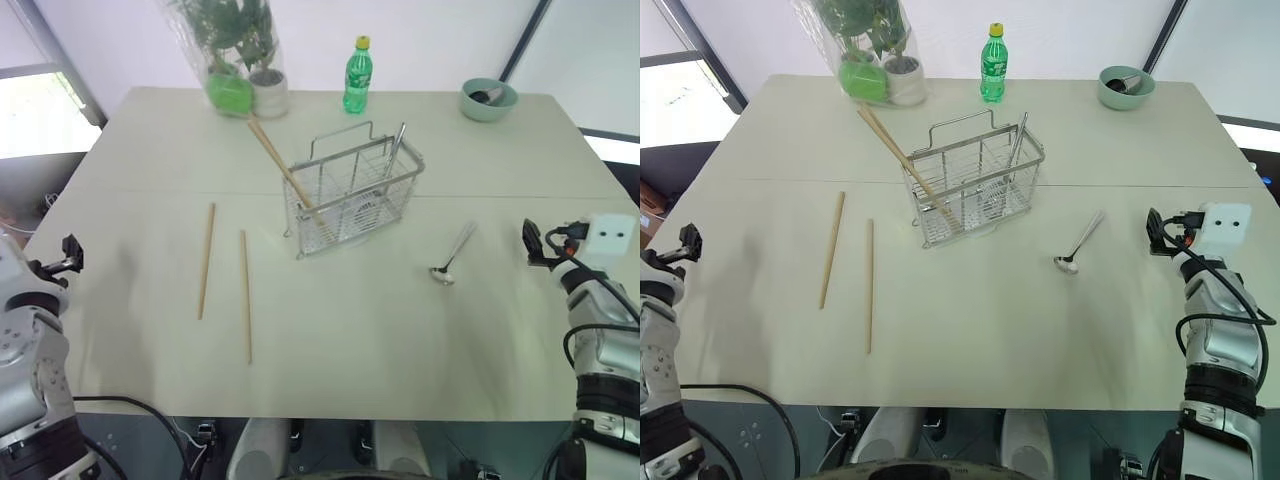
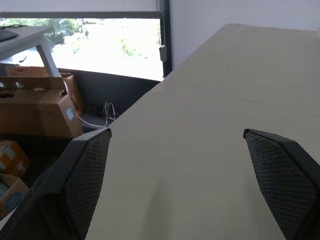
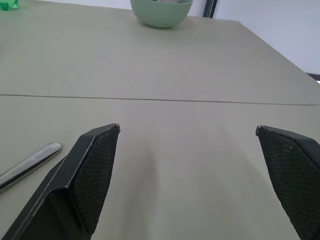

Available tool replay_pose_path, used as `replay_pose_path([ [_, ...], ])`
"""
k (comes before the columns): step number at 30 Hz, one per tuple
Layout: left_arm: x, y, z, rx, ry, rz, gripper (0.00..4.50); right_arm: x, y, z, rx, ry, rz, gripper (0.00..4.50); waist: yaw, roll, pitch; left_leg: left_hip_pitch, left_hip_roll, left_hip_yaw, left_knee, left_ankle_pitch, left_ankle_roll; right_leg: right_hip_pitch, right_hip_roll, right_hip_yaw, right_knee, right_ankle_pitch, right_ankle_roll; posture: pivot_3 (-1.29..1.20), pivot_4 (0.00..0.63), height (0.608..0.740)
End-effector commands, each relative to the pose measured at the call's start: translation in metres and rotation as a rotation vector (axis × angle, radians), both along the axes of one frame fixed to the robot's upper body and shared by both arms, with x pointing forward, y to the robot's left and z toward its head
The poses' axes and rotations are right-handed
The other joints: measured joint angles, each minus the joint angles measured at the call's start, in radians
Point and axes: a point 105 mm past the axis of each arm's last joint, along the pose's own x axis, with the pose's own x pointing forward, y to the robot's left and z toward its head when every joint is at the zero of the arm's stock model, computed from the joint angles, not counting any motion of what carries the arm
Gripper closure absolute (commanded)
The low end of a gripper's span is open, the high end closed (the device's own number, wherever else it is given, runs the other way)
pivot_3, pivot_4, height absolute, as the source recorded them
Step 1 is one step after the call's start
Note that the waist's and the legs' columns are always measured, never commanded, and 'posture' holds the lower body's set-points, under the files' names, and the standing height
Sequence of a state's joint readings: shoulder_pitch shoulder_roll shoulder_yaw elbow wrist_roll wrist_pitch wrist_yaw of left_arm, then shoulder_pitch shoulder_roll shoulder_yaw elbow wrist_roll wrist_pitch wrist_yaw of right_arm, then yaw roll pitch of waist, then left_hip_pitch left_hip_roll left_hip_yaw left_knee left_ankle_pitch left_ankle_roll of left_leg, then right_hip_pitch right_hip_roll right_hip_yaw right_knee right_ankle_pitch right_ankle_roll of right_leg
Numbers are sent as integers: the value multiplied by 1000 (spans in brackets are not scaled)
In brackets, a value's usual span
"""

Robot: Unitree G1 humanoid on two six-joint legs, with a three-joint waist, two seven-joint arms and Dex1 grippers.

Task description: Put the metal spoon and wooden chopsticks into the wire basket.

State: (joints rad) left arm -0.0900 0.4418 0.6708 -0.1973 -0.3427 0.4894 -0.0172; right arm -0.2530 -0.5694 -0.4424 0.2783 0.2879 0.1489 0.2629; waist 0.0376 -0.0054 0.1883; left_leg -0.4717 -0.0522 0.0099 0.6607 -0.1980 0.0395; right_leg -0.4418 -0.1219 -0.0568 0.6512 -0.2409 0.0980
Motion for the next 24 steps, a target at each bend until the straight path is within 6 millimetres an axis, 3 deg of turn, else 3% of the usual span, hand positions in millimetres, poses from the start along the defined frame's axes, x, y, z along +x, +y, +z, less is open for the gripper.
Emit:
replay_pose_path([
  [1, 3, -1, 14, 56, -16, -8, 51, -3, 0, 17, -19, -56, -5, 0, 0, 0, 0, 0, 0, 0, 0, 0, 0, 0, 0, 0, 0, 0, 0, 0, 150, 684],
  [17, 6, 3, 13, 44, -32, -6, 51, -2, 0, 26, -33, -68, -6, 0, 0, 0, 0, 0, 0, 0, 0, 0, 0, 0, 0, 0, 0, 0, 0, 0, 150, 684],
  [24, 12, -4, 31, 35, -83, -89, 51, 6, -2, 38, -127, -51, 43, 0, -1, 0, 0, 0, 0, 0, 0, 0, 0, 0, 0, 0, 0, 0, 0, 0, 150, 684],
])
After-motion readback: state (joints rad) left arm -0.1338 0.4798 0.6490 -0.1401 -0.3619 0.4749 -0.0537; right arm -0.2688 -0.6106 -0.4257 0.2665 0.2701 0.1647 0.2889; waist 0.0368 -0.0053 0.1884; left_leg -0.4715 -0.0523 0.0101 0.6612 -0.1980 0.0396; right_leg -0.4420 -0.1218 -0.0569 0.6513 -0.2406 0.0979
